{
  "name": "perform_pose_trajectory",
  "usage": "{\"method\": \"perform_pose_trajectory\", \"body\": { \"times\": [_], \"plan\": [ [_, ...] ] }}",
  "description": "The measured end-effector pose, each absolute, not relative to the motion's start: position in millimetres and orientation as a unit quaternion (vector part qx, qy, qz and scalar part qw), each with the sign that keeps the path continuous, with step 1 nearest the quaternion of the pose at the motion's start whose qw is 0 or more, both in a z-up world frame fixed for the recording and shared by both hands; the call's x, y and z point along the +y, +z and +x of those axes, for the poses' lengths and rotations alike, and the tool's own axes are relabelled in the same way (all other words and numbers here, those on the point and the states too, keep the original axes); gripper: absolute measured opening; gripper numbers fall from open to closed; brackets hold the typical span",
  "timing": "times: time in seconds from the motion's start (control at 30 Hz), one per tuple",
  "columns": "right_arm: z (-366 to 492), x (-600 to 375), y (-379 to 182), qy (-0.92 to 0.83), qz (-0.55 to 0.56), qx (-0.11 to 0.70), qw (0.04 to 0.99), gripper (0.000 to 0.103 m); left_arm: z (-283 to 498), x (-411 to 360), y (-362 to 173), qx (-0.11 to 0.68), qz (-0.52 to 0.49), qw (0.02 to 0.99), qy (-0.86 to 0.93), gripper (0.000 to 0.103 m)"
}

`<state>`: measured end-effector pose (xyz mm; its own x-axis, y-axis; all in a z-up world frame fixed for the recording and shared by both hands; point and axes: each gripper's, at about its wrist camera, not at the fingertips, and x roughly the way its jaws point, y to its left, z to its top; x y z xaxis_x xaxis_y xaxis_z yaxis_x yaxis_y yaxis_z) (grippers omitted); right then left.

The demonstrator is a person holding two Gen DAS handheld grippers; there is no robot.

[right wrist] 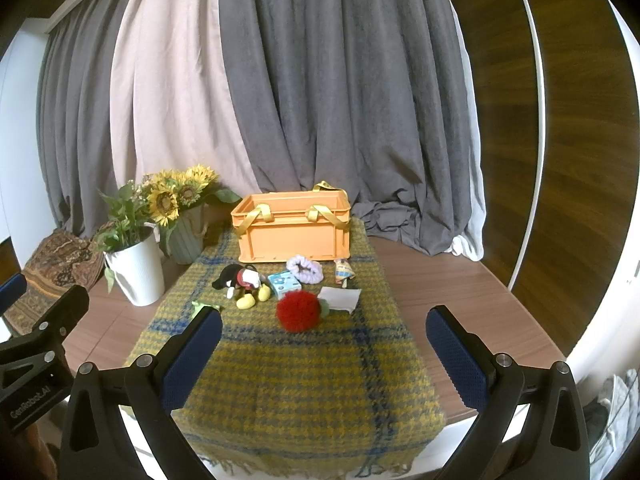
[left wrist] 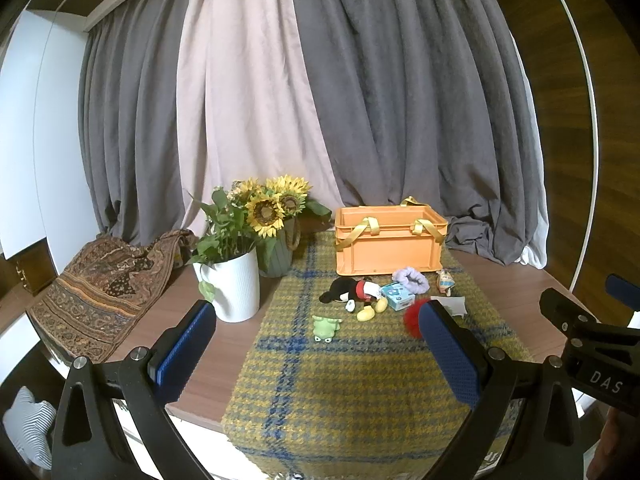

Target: Organize soft objects

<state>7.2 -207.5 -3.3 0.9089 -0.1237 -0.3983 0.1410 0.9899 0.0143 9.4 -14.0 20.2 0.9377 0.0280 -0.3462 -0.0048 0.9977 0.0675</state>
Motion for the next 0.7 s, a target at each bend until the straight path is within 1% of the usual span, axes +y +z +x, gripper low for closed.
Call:
{"method": "perform_pose_trajectory", "body": {
  "times": [0.7],
  "plan": [
    [13, -211, 0, -0.071, 0.019, 0.193, 0.978, 0.103, 18, -19, 18, 0.174, 0.031, 0.984, 0.004, 0.103]
  ]
}}
